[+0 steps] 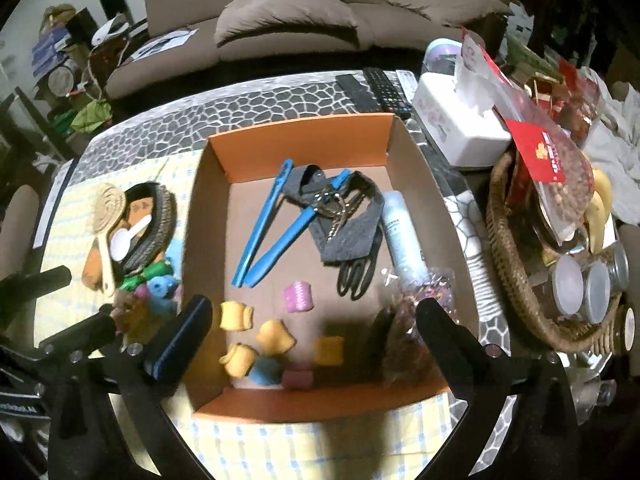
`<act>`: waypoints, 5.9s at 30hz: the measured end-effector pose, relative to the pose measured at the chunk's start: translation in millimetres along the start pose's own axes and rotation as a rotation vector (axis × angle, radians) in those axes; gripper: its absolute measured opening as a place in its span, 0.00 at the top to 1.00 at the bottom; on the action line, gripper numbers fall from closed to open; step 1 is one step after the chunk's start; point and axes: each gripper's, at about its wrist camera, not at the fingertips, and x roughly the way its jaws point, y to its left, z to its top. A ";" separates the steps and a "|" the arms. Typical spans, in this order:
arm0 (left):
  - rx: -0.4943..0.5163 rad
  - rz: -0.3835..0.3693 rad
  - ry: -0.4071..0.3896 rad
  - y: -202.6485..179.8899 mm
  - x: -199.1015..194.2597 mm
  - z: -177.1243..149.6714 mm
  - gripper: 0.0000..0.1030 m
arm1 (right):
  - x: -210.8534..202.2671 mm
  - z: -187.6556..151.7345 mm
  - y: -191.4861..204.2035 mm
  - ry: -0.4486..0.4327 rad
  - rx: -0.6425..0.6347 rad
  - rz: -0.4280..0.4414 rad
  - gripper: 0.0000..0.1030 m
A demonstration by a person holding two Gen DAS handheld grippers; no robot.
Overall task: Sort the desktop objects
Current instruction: 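Withdraw both tools from the box back toward the pile, then grasp the green curler on the cloth with the left tool, then grasp the pink curler with the right tool while left holds green curler, then carry both curlers into the orange box and open both tools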
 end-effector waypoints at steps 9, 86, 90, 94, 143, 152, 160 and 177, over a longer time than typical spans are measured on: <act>-0.024 0.033 -0.039 41.5 -43.1 -41.3 0.00 | -27.0 -21.7 32.1 -0.022 -0.045 0.040 0.00; -0.154 0.035 -0.229 153.8 -15.4 -155.9 0.72 | 52.9 -76.0 178.6 0.048 -0.136 0.334 0.47; -0.185 0.026 -0.235 170.2 -16.1 -155.6 0.72 | 69.0 -79.6 192.4 0.057 -0.135 0.349 0.54; -0.193 0.021 -0.238 181.0 -16.4 -155.4 0.72 | 85.0 -81.3 209.3 0.072 -0.149 0.369 0.61; -0.071 -0.088 -0.261 83.3 -38.3 -106.7 0.72 | 4.1 -48.8 130.1 -0.053 -0.150 0.363 0.69; 0.015 -0.125 -0.239 12.3 -18.4 -82.3 0.72 | -2.2 -52.6 63.1 -0.068 -0.084 0.319 0.69; 0.100 -0.131 -0.212 -44.7 9.8 -64.6 0.72 | 9.5 -58.5 12.4 -0.063 -0.028 0.269 0.69; 0.189 -0.074 -0.133 -90.1 74.9 -49.3 0.72 | 59.4 -64.2 -36.0 -0.009 0.055 0.268 0.69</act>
